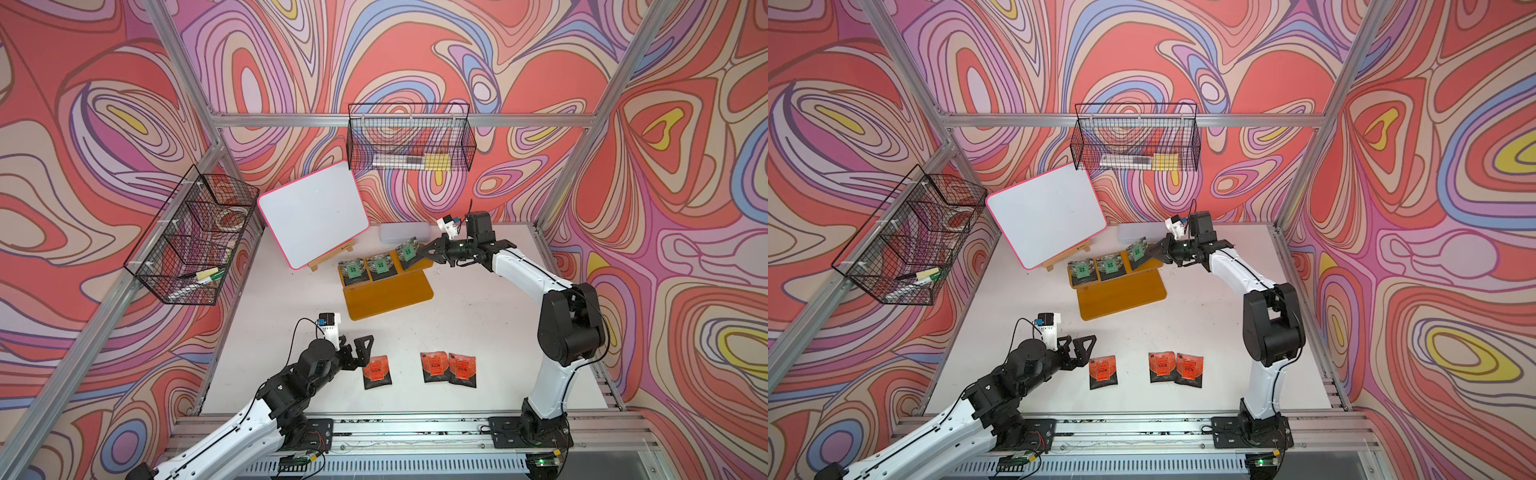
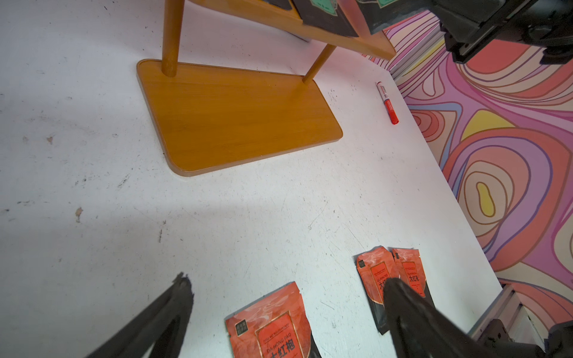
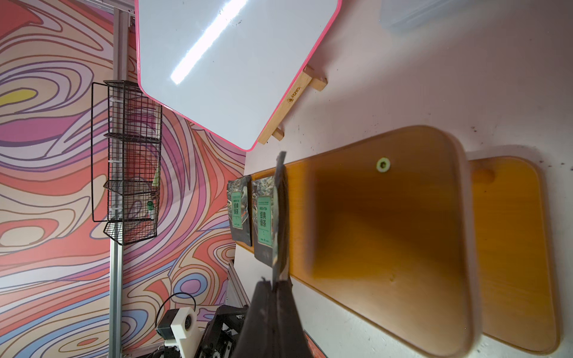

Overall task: Place the tea bags on the shelf by color
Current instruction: Place the tea bag on the shelf.

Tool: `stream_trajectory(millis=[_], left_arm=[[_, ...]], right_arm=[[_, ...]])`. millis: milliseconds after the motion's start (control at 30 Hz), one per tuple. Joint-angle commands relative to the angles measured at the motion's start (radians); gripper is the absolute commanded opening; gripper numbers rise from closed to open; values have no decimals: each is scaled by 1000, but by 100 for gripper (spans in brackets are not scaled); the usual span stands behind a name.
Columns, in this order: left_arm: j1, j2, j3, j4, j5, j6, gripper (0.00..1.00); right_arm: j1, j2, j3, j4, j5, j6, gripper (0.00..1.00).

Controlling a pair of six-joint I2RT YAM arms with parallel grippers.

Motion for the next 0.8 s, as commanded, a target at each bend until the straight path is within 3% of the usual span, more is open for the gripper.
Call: stream_trajectory(millis=[0,767], left_arm=[[7,-7,-13,11,-12,3,99],[7,-3,-12,12,-15,1,99]], right_arm=[[-5,22,28,4,-17,9,0],[-4,89,73,-46,-36,-2,0]])
